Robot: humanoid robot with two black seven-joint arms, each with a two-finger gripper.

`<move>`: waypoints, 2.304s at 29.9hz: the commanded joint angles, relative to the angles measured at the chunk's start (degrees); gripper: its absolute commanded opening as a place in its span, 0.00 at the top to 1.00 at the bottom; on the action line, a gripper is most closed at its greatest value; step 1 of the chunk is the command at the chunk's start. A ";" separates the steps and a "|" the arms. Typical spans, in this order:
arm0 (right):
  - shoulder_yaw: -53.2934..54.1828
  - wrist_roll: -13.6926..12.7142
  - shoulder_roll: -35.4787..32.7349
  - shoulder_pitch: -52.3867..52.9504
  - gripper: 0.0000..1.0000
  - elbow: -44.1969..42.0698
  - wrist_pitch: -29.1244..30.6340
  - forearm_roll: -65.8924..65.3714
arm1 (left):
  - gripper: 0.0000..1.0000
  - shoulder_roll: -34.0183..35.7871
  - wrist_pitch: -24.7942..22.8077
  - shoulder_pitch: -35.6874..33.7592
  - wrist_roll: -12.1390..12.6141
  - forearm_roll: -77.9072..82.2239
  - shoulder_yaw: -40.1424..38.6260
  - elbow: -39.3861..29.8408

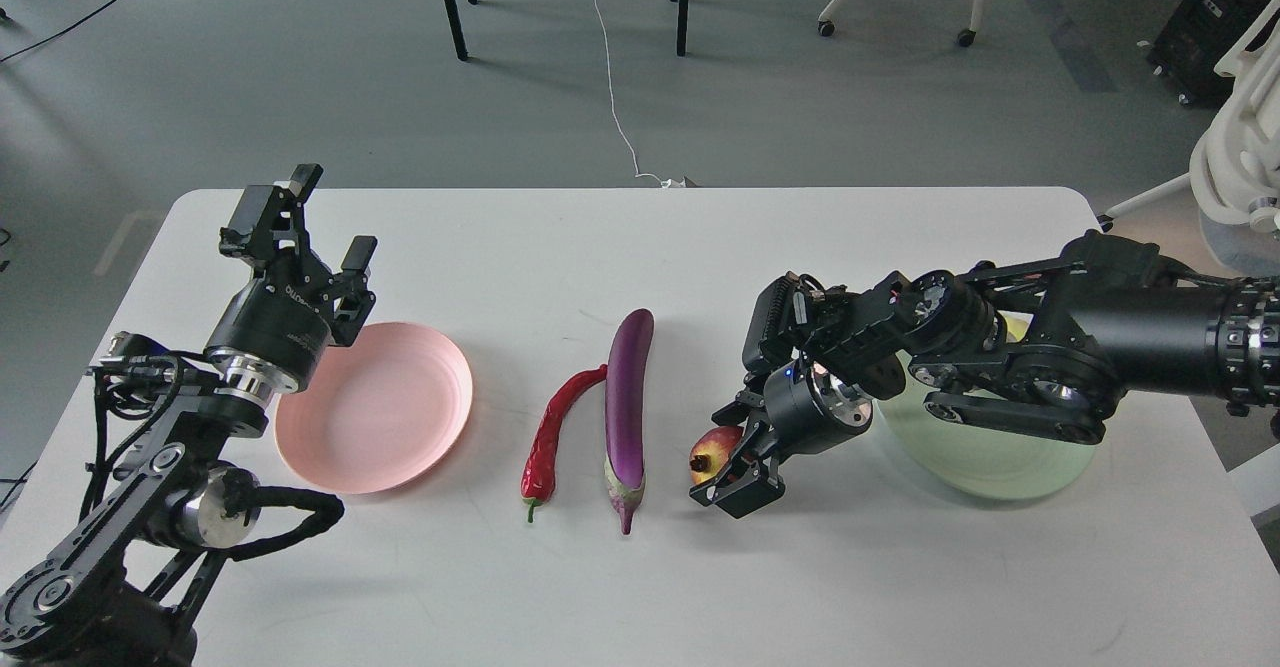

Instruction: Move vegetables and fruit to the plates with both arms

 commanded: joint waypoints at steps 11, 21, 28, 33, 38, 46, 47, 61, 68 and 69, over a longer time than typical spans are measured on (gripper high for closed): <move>0.39 0.00 -4.64 3.26 0.56 1.72 -0.18 0.17 | 0.02 1.34 -0.08 0.26 0.09 0.00 0.01 -0.09; 0.57 0.00 -24.67 9.42 0.53 12.35 -0.18 -1.14 | 0.02 1.34 -0.17 0.52 -0.08 0.00 0.10 -0.18; 0.57 0.00 -38.12 5.30 0.52 15.44 -0.09 -11.07 | 0.02 0.82 -0.26 0.52 -0.08 0.00 0.36 -0.18; 0.92 0.00 -42.52 0.46 0.48 15.26 -0.18 -12.39 | 0.02 0.73 -0.26 0.61 -0.17 0.00 0.63 -0.18; 4.25 0.00 -42.71 -2.70 0.30 14.65 -0.53 -12.39 | 0.02 0.99 -0.43 0.52 -0.17 0.00 0.80 -0.18; 7.25 0.00 -41.83 -5.69 0.13 13.33 -0.53 -12.39 | 0.02 0.90 -0.26 0.53 -0.17 0.09 0.80 -0.53; 7.42 0.00 -41.83 -5.69 0.12 13.24 -0.53 -12.39 | 0.02 0.90 -0.26 0.52 -0.17 0.09 0.80 -0.53; 20.34 0.00 -41.65 -6.66 0.06 14.03 -3.33 24.55 | 0.02 1.34 0.09 0.44 -3.59 -0.09 -0.08 -0.53; 23.50 0.00 -37.44 -14.03 0.06 15.00 -11.06 62.27 | 0.02 1.87 -1.74 -0.17 -11.25 0.26 0.36 -2.37; 24.73 0.00 -36.56 -15.61 0.06 15.00 -12.73 66.32 | 0.02 2.39 -2.88 -0.61 -11.25 0.61 0.97 -2.46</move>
